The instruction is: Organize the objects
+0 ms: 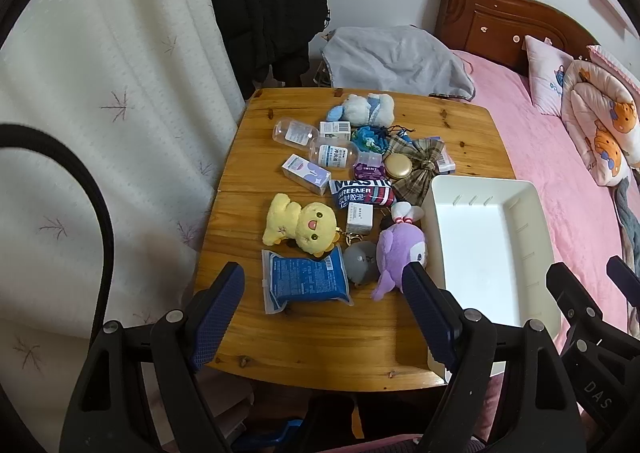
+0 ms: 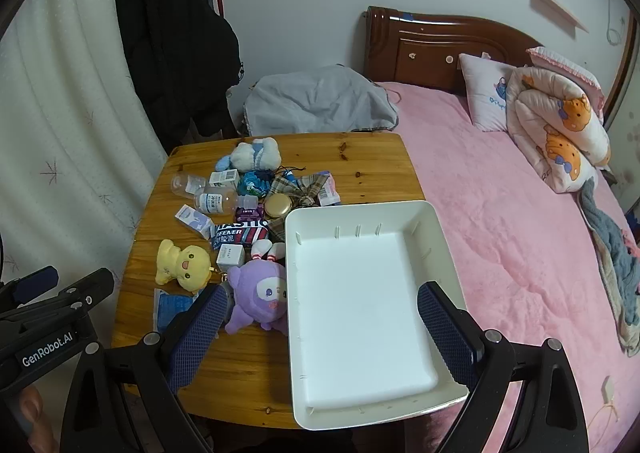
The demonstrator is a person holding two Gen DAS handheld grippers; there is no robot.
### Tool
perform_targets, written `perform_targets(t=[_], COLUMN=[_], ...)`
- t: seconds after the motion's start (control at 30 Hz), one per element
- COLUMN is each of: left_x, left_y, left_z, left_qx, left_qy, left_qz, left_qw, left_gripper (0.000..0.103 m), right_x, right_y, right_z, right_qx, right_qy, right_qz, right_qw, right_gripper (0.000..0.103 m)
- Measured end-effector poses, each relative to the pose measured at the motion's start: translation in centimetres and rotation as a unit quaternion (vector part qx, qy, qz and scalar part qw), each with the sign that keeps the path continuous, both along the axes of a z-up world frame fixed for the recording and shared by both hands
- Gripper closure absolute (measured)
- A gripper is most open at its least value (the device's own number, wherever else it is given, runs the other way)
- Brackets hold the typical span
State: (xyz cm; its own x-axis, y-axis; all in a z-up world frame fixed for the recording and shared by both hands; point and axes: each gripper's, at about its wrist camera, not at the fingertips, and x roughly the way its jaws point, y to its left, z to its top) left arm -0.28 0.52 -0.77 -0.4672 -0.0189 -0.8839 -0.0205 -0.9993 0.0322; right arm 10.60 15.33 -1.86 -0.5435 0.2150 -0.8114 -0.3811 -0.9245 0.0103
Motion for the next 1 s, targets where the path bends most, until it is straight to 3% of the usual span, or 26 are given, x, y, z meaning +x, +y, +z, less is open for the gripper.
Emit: perform_targets(t=[1.0], left_x=[-0.7], left_y=[0.5], left_z=[0.0], left_qx=[0.000], left_qy=[0.003], left_qz=[0.007], left_qw=[1.0000], left_gripper=[0.019], right_x=[-0.9], right_y=[1.0], right_z=[-0.1], right_qx=[0.002], right_qy=[-0.002], right_qz=[0.019], right_qw=[1.000], right_gripper=[0.006])
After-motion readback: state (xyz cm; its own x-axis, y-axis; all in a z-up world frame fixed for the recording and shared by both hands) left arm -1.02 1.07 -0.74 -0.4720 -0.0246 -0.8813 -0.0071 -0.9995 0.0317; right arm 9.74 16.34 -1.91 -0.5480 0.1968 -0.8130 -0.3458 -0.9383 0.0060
